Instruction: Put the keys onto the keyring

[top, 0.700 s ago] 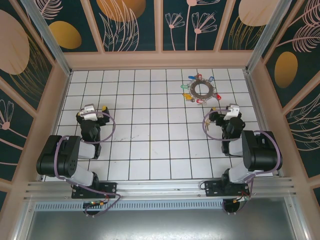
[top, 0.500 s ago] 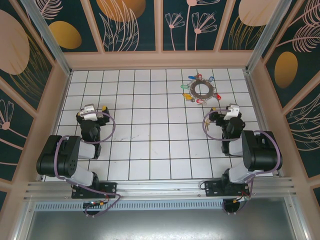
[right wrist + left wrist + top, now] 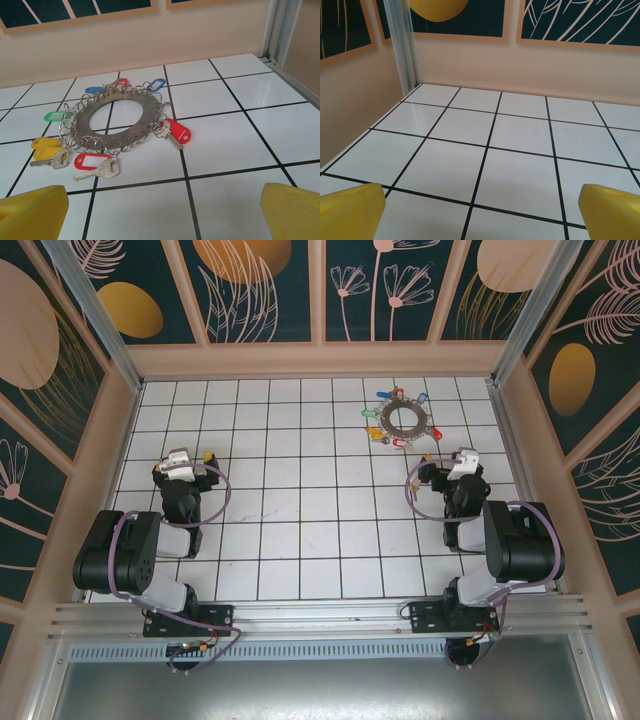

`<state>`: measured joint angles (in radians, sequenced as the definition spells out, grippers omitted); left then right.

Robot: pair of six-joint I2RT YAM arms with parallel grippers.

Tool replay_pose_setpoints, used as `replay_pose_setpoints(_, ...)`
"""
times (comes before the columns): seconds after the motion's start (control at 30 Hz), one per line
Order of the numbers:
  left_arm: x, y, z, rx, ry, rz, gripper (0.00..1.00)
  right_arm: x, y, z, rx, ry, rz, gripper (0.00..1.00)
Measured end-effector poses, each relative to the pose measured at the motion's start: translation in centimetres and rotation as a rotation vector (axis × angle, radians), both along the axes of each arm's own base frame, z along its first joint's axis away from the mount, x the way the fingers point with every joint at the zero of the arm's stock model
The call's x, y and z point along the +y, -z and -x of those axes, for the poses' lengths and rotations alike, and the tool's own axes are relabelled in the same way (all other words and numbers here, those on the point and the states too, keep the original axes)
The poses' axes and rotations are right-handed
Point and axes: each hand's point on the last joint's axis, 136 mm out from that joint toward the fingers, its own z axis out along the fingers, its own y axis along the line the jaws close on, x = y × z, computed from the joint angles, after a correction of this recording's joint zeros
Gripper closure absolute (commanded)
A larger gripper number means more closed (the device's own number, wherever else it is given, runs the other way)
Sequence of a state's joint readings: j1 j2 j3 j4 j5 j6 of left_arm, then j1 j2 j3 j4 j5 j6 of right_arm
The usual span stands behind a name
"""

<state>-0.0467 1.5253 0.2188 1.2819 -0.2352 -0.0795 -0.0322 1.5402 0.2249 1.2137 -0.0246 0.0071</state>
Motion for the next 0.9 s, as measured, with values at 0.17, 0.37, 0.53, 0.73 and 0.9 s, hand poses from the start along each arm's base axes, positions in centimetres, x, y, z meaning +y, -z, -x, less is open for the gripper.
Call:
replay_pose_setpoints(0.17,0.0,0.0,0.0,0.000,0.000,0.000,0.01,0.0,0.0,0.0,0.000,0.000,0.000,0.01)
replay_pose_setpoints(0.37,0.5,0.0,0.1,0.000,-0.030,0.001,0.01,-0.7,-0.1,-1.6,0.091,0.030,-0.027,0.01)
replay_pose_setpoints(0.53,0.9,-2.3,0.5,0.000,-0.059,0.033,0.01,-2.1,-6.0,-3.6,0.075,0.111,-0.093,0.01)
replay_pose_setpoints(0.73,2.8,-9.0,0.1,-0.059,-0.193,0.186,0.01,-6.4,-5.2,-1.6,0.224,0.391,-0.296,0.01)
replay_pose_setpoints(0.9,6.7,-8.9,4.8,-0.067,-0.473,0.359,0.01,-9.8,-0.3,0.9,0.420,0.581,-0.538,0.14)
